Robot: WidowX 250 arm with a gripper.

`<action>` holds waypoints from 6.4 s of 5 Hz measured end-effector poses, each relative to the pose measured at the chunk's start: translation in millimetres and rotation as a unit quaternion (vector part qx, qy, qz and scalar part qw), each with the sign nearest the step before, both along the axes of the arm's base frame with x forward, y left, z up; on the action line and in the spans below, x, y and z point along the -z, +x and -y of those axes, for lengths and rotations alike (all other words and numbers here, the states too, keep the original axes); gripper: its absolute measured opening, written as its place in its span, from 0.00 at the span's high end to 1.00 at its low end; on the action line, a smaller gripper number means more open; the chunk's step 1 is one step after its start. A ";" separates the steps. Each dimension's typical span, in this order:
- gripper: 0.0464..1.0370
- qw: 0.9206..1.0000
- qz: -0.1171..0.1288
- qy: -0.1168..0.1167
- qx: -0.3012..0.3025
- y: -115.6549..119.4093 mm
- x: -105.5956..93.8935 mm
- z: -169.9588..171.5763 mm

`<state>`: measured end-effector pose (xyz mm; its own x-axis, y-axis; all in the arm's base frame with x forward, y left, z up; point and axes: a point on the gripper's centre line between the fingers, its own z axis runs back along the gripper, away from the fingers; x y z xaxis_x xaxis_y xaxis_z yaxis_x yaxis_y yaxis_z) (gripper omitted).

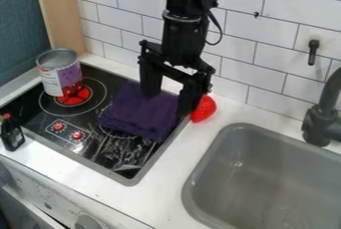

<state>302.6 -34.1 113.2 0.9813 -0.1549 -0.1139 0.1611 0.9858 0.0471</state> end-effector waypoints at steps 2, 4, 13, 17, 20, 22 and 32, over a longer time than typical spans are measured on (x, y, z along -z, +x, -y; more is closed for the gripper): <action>0.03 0.999 -0.015 -0.023 0.040 -19.5 7.1 -11.9; 0.03 1.000 -0.003 0.021 0.013 -39.1 -15.0 -70.1; 0.03 0.989 -0.084 0.064 -0.102 -93.1 22.1 -212.1; 0.03 0.989 -0.105 0.038 -0.092 -90.1 43.8 -208.2; 0.38 0.989 -0.110 0.050 -0.086 -72.1 56.4 -196.0; 0.74 0.987 -0.113 0.057 -0.096 -72.5 55.6 -195.0; 0.74 0.993 -0.107 -0.029 -0.037 -16.2 29.1 24.0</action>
<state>286.4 -58.1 84.1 0.9446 -0.0965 -0.3136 0.0889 0.9953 -0.0385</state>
